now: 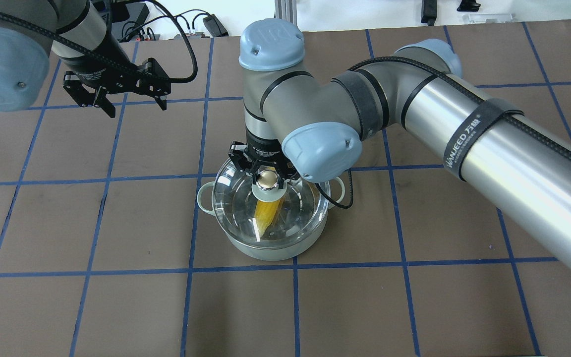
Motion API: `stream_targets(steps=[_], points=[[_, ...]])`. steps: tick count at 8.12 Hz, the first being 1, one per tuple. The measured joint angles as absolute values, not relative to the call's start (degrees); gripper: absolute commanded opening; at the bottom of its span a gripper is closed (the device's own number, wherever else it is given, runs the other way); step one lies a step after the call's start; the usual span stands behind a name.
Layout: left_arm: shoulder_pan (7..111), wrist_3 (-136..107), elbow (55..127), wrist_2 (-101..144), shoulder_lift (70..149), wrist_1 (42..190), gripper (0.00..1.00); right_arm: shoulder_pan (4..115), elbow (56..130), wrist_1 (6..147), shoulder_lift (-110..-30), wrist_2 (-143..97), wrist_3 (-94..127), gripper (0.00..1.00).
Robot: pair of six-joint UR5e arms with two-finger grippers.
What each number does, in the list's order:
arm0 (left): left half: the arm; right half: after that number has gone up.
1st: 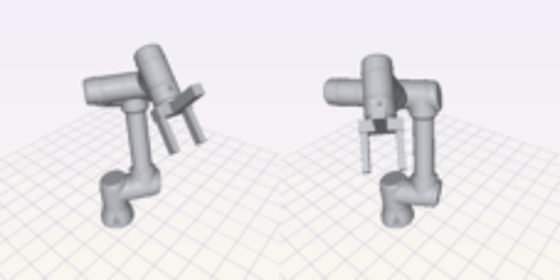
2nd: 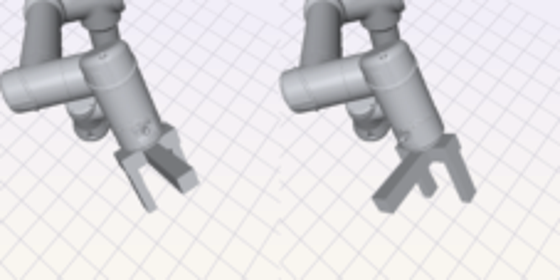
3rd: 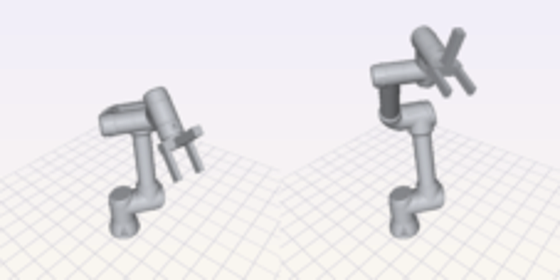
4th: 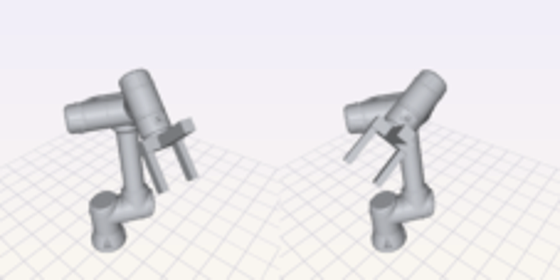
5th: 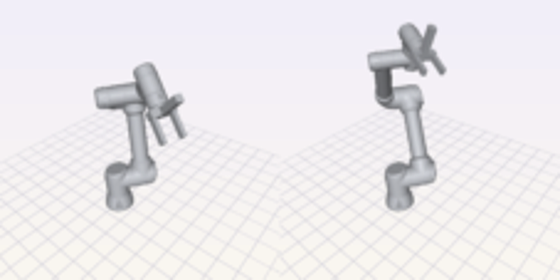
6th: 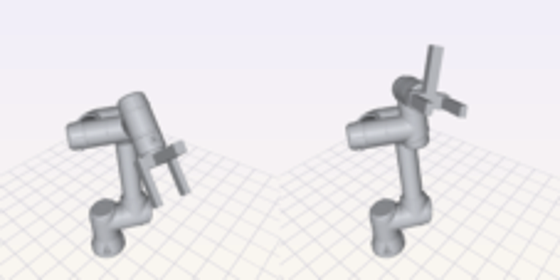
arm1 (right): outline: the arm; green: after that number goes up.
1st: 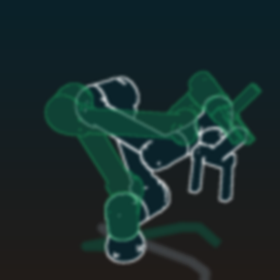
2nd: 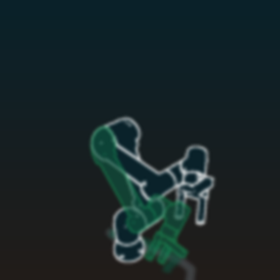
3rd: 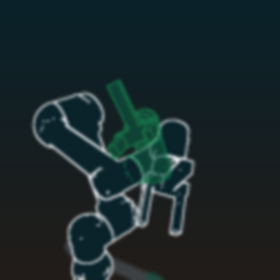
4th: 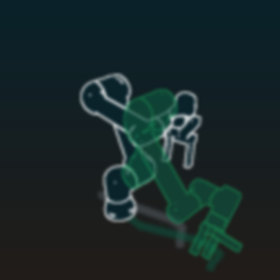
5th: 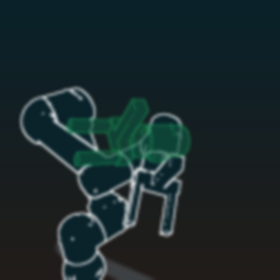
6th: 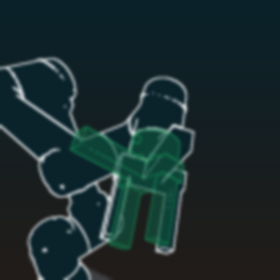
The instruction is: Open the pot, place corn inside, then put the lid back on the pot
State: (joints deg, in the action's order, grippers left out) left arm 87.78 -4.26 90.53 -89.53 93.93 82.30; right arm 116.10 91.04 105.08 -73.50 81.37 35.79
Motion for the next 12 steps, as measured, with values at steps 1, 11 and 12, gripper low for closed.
stream_targets(steps=[1,11,12], points=[[87.8,-4.2,90.5,-89.6,93.8,82.4,1.0,116.1,90.9,105.1,-73.5,81.3,35.8,0.2],[87.8,-4.1,90.6,-91.0,94.1,82.2,1.0,116.1,90.9,105.3,-73.4,81.4,35.6,0.38],[87.8,-4.1,90.6,-91.0,94.1,82.1,1.0,116.1,90.9,105.3,-73.4,81.3,35.7,0.12]])
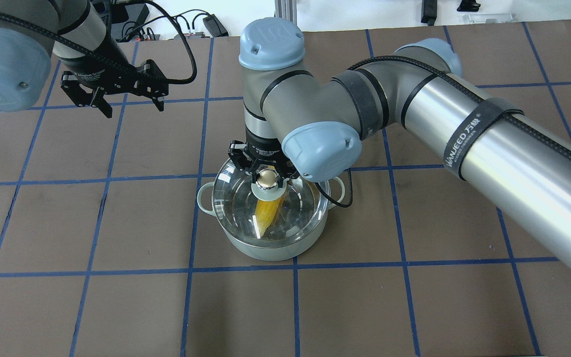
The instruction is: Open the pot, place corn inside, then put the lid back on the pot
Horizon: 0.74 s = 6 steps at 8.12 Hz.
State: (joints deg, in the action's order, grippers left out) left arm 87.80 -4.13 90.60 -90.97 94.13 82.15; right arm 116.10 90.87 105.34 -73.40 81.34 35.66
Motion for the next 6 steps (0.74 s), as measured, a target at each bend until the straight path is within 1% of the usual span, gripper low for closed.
stream_targets(steps=[1,2,3,4,6], points=[[87.8,-4.1,90.7,-91.0,94.1,82.0,1.0,116.1,90.8,105.3,-73.4,81.1,35.8,0.13],[87.8,-4.1,90.7,-91.0,94.1,81.9,1.0,116.1,90.8,105.4,-73.4,80.0,36.1,0.47],[87.8,-4.1,90.7,-91.0,94.1,81.8,1.0,116.1,90.8,105.4,-73.3,79.2,36.3,0.62],[87.8,-4.1,90.8,-91.0,94.1,81.7,1.0,116.1,90.8,105.4,-73.3,78.9,36.2,0.69],[87.8,-4.1,90.9,-91.0,94.1,81.5,1.0,116.1,90.7,105.4,-73.3,79.1,35.7,0.75]])
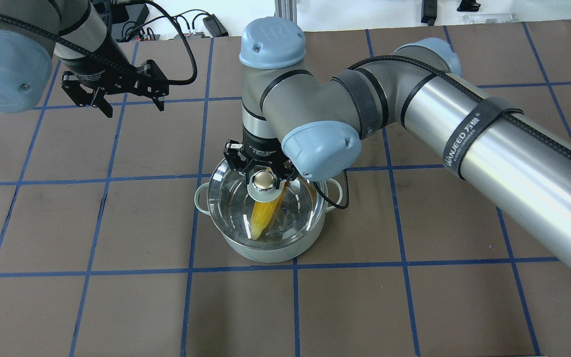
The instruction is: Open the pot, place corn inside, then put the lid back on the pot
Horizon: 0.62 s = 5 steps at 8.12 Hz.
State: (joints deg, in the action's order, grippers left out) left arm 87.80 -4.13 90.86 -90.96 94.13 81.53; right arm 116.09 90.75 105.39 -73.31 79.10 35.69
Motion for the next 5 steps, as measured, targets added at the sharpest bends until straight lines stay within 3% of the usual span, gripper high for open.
stream_targets(steps=[5], points=[[87.8,-4.1,90.9,-90.8,94.2,81.3,1.0,110.9,88.9,102.9,-76.9,82.8,27.3,0.74]])
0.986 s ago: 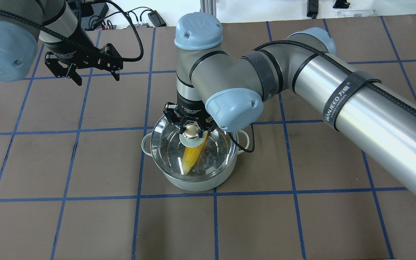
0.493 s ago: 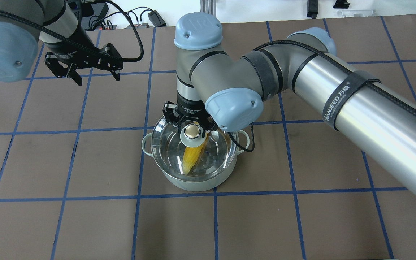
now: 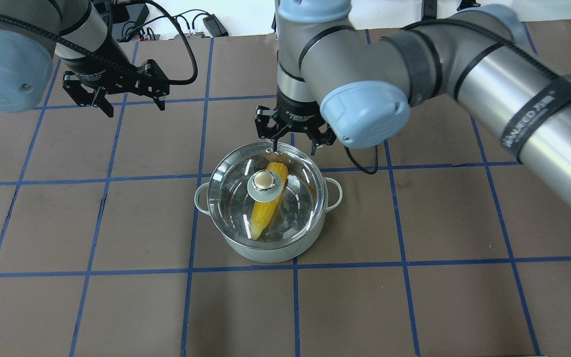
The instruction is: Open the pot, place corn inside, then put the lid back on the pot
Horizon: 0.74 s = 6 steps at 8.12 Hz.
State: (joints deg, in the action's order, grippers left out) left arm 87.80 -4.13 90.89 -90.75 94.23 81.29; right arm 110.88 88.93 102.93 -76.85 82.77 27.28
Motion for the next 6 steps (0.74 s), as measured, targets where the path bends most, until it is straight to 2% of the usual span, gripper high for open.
stream_targets(steps=[4,6], points=[[87.8,-4.1,90.9,-90.9,94.3,81.2,1.0,96.5,83.7,92.2,-84.1,85.8,5.5,0.76],[87.8,-4.1,91.0,-90.9,94.4,81.2,1.0,94.3,83.0,88.2,-85.7,88.9,1.0,0.84]])
